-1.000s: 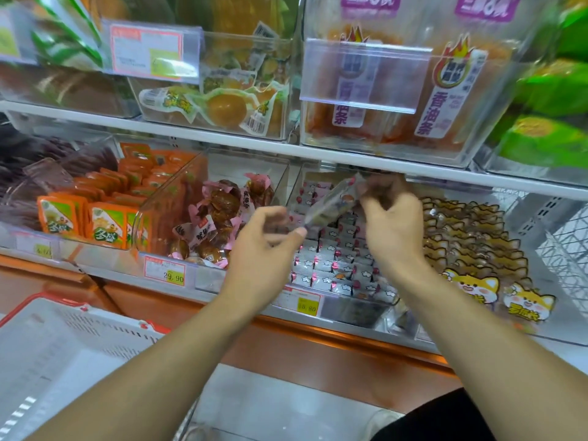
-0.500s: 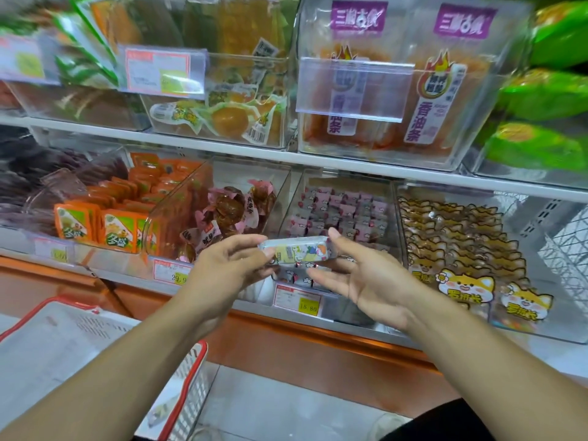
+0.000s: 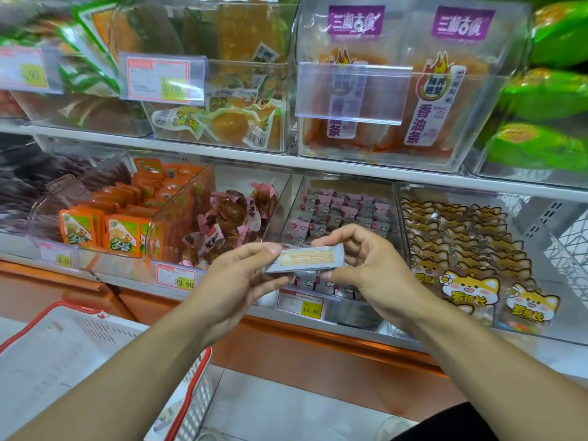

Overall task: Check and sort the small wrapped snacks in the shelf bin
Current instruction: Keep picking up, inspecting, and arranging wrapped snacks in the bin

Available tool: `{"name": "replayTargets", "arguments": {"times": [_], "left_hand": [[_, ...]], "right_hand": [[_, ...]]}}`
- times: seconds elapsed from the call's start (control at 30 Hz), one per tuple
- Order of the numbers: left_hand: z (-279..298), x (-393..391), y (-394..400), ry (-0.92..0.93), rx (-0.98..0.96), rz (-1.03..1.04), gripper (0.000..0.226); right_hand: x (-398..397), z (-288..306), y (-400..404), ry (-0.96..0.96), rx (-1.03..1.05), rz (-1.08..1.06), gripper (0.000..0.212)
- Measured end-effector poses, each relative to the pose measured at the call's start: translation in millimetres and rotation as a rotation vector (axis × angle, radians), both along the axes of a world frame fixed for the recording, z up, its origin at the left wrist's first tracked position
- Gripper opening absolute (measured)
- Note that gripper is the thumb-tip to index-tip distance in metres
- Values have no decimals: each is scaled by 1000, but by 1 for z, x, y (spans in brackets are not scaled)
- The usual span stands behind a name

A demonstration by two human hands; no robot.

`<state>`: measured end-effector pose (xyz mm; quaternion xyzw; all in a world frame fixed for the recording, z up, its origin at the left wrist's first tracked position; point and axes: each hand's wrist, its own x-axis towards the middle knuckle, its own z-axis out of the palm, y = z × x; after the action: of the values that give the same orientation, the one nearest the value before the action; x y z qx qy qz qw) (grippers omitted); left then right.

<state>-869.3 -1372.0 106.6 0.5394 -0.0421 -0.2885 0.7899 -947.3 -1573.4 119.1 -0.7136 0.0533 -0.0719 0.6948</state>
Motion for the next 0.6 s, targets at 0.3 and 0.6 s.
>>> {"name": "replayTargets", "arguments": {"times": [0.3,0.6], "left_hand": [[-6,0,-1,-331,53,105,55],[-9,-3,-9,-449,83,90,59]], "right_hand": [[4,0,-2,194,323,2,58],[9,0,-5,297,555,-67,53]]}}
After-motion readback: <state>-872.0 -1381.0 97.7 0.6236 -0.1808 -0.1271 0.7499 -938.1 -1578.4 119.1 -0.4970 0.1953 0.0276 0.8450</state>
